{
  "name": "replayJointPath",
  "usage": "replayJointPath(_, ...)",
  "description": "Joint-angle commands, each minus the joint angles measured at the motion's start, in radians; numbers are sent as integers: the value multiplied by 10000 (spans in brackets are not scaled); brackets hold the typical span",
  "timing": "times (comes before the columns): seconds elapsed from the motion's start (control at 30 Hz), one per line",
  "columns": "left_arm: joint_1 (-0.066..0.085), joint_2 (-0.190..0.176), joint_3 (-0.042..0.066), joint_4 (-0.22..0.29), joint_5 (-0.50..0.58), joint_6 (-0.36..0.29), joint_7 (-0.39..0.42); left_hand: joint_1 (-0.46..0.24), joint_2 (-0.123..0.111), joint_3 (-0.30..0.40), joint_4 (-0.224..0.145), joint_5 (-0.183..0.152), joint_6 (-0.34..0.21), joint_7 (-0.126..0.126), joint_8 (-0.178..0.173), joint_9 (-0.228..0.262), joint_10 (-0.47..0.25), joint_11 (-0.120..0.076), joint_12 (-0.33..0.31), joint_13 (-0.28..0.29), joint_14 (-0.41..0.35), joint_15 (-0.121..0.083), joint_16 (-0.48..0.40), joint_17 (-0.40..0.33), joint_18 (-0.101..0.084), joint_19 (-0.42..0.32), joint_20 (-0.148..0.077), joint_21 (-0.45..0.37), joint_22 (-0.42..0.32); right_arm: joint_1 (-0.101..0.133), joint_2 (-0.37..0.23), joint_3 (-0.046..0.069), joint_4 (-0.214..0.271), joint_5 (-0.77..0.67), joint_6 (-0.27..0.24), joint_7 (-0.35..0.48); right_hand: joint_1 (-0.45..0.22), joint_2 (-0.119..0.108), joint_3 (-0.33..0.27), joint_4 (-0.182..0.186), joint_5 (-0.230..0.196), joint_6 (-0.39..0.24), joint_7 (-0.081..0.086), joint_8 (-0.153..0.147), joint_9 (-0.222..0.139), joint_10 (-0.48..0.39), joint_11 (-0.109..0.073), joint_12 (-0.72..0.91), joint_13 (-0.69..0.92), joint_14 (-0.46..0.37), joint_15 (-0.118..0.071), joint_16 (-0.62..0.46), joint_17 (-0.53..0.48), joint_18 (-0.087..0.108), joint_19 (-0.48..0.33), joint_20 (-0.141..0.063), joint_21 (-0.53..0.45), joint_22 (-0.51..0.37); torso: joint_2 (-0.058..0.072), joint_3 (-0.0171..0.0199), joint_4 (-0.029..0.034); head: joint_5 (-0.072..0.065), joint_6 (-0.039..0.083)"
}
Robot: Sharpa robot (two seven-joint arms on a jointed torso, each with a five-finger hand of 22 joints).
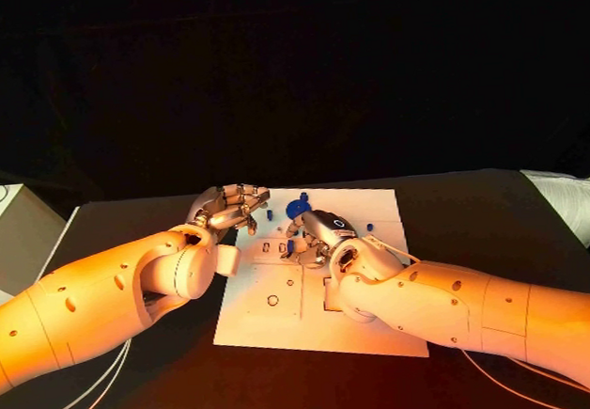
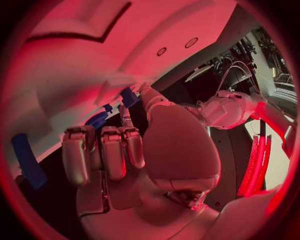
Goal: Assemble the parts on the task board
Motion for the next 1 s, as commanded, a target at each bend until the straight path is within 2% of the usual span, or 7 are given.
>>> replayJointPath(0.03, 12, 48, 9, -21, -221, 40, -145, -64, -41, 52, -4, 5, -51, 10, 95, -25, 59, -15, 89, 32, 165, 14, 142, 243, -161, 193, 5, 179, 315, -6, -95, -1, 143, -45, -425, 308, 208, 30, -308, 112, -62, -261, 71, -136, -56, 522, 135, -95, 2232, 1045, 126, 43, 2635, -90, 898, 132, -69, 2393, -19, 5, -4, 1, 30)
replayJointPath(0.2, 13, 123, 9, -188, -971, 20, -703, -185, -81, 7, -86, 17, 177, -123, 408, -3, 352, -159, 1265, 614, 685, -73, 667, 1438, -284, 495, -61, 732, 1231, 124, -512, 0, 721, 138, -914, 1232, 594, 116, -749, 450, -54, -487, 171, -294, -130, 496, 225, -107, 2211, 1045, 210, 43, 2635, -88, 895, 206, -78, 2392, -92, 19, -98, 63, 101)
replayJointPath(0.3, 19, 190, 11, -342, -1450, 92, -1127, -347, -113, -59, -80, -1, 244, -203, 576, 26, 501, -217, 2467, 1285, 1167, -136, 1061, 2404, -316, 551, -116, 941, 1496, 255, -796, 5, 1115, 347, -1031, 1862, 806, 209, -743, 503, -16, -468, 182, -301, -135, 463, 238, -129, 2187, 1045, 225, 43, 2635, -79, 883, 226, -121, 2377, -148, 37, -154, 124, 164)
replayJointPath(0.43, 79, 347, 13, -670, -2277, 484, -1935, -727, -121, -263, 137, 15, 287, -271, 647, 46, 2046, -273, 4437, 4006, 1770, -183, 1458, 3557, -507, 1180, -162, 1482, 2653, 458, -1328, 25, 1738, 725, -986, 2595, 938, 281, -713, 546, 112, -368, 167, -257, -120, 432, 229, -150, 2163, 1045, 224, 43, 2635, -67, 869, 236, -174, 2358, -262, 55, -219, 207, 196)
replayJointPath(0.67, 390, 657, 9, -1353, -4891, 1347, -3277, -1019, -60, -436, 253, 72, 662, -491, 619, 129, 3960, -482, 5932, 6843, 2461, -378, 1898, 5103, -934, 2548, -345, 2518, 5215, 798, -2713, 48, 2735, 2097, -882, 3597, 1073, 328, -626, 645, 684, -136, 96, -66, -67, -44, 163, -501, 1805, 1045, 166, 43, 2635, 69, 701, 203, -817, 2123, -532, 133, -402, 502, 173)
replayJointPath(0.8, 662, 833, 6, -1632, -6071, 2032, -4194, -1047, -115, -403, 277, 64, 768, -534, 561, 157, 4405, -528, 6195, 7499, 2461, -426, 1898, 5103, -1037, 2835, -393, 2720, 5797, 1012, -3655, 49, 3307, 3035, -1177, 4026, 1000, 429, -513, 852, 874, -12, 7, 253, 34, -653, 74, -982, 1310, 1045, 83, 43, 2635, 195, 533, 135, -1458, 1873, -652, 199, -506, 654, 35)
replayJointPath(1.0, 1077, 1353, -6, -2013, -7170, 3889, -6140, -1342, 15, -397, 330, 58, 748, -523, 441, 192, 4374, -520, 6123, 7401, 2461, -427, 1898, 5103, -1065, 2906, -404, 2783, 5954, 1274, -4774, 89, 3778, 4042, -1477, 4265, 865, 494, -319, 936, 1229, -121, -39, 501, 118, -987, 19, -1326, 927, 912, 17, -207, 2205, 367, 306, 66, -2408, 1477, -818, 326, -541, 766, -251)
